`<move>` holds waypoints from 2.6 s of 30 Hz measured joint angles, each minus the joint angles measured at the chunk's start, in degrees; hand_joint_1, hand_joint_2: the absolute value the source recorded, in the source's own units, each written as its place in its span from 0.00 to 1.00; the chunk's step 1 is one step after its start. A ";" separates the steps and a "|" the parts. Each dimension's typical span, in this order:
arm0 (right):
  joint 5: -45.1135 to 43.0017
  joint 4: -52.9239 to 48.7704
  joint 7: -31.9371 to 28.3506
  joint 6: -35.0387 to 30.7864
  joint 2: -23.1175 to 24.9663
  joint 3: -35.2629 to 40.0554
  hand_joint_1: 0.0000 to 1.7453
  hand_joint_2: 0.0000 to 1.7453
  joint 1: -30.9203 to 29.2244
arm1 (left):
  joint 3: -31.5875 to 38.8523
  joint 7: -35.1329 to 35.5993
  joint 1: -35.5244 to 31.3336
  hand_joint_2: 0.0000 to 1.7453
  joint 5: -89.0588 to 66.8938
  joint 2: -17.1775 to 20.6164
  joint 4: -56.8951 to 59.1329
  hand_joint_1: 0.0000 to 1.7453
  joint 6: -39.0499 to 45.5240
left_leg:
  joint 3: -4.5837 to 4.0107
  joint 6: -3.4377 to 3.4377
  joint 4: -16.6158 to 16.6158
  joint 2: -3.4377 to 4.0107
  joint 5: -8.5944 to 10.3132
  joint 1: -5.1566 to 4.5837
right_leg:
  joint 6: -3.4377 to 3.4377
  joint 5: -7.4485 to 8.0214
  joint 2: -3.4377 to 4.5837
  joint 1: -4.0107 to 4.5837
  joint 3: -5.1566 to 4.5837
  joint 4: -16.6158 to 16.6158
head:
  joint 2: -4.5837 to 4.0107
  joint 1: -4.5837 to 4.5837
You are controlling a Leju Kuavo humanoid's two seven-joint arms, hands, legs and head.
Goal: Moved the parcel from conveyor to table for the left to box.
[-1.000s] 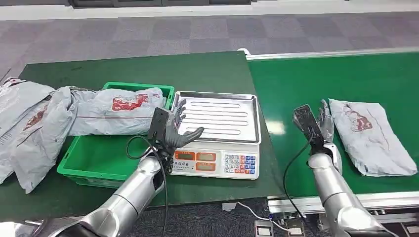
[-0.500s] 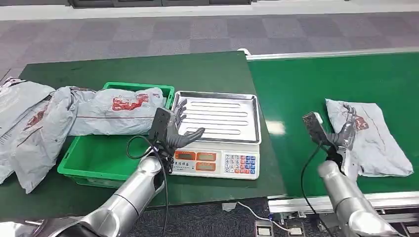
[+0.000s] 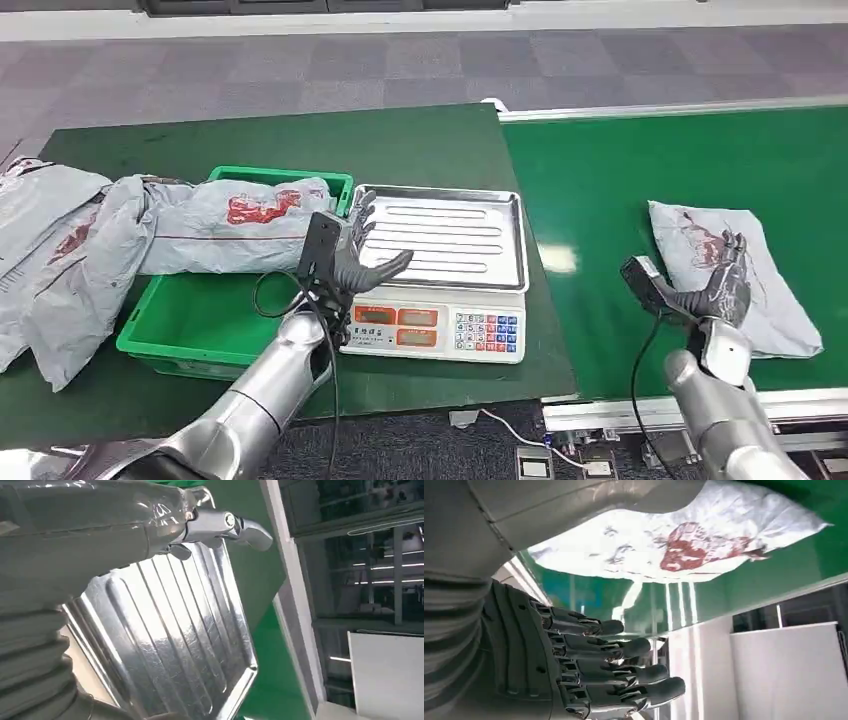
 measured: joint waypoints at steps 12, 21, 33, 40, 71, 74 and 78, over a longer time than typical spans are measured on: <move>-0.79 3.72 -0.79 5.31 0.83 -3.63 0.00 1.00 -0.36 | 0.07 1.38 -0.83 1.00 -0.35 -0.09 -1.95 0.00 -0.11 | 0.00 0.00 0.00 0.00 0.00 0.00 | 0.00 0.00 0.00 0.00 0.00 0.00 | 0.00 0.00; 1.17 4.81 2.09 5.94 1.46 -4.37 0.00 1.00 -0.26 | 0.09 1.38 -0.77 1.00 -0.50 -0.22 -2.27 0.00 0.04 | 0.00 0.00 0.00 0.00 0.00 0.00 | 0.01 -0.01 -0.01 0.00 0.00 0.00 | 0.00 0.00; 14.16 5.14 16.26 5.99 1.49 -1.70 0.00 1.00 0.23 | 0.22 1.27 0.28 1.00 -3.74 -1.44 -5.29 0.00 3.67 | 0.00 0.05 0.00 0.00 -0.03 0.00 | 0.03 -0.02 -0.02 0.00 0.01 0.00 | 0.00 0.00; 14.18 5.53 18.30 8.61 1.51 -0.66 0.00 1.00 0.21 | 0.22 1.33 0.56 1.00 -3.25 -1.73 -5.44 0.00 3.63 | -0.01 0.05 0.00 0.00 -0.03 0.00 | 0.03 -0.02 -0.02 0.00 0.01 0.00 | 0.00 0.00; 8.59 9.88 15.89 39.33 1.46 5.38 0.00 1.00 -7.10 | 3.41 1.25 4.23 1.00 -2.62 -1.66 -7.82 0.00 1.92 | -0.01 0.07 0.00 -0.02 -0.03 -0.01 | 0.05 -0.03 -0.08 -0.01 0.03 0.00 | 0.00 0.00; 9.21 10.12 14.47 43.14 1.18 5.40 0.00 1.00 -8.66 | 4.19 1.05 4.23 1.00 -2.45 -1.66 -7.80 0.00 1.92 | 0.00 0.07 0.00 -0.01 -0.03 -0.01 | 0.05 -0.03 -0.07 -0.01 0.03 0.00 | 0.00 0.00; 12.88 10.10 14.21 44.31 0.42 7.30 0.00 1.00 -8.94 | 5.00 0.59 4.27 1.00 -1.88 -1.66 -7.89 0.00 2.05 | -0.01 0.08 0.00 -0.05 -0.02 -0.01 | 0.05 -0.03 -0.12 -0.01 0.05 0.00 | 0.00 0.00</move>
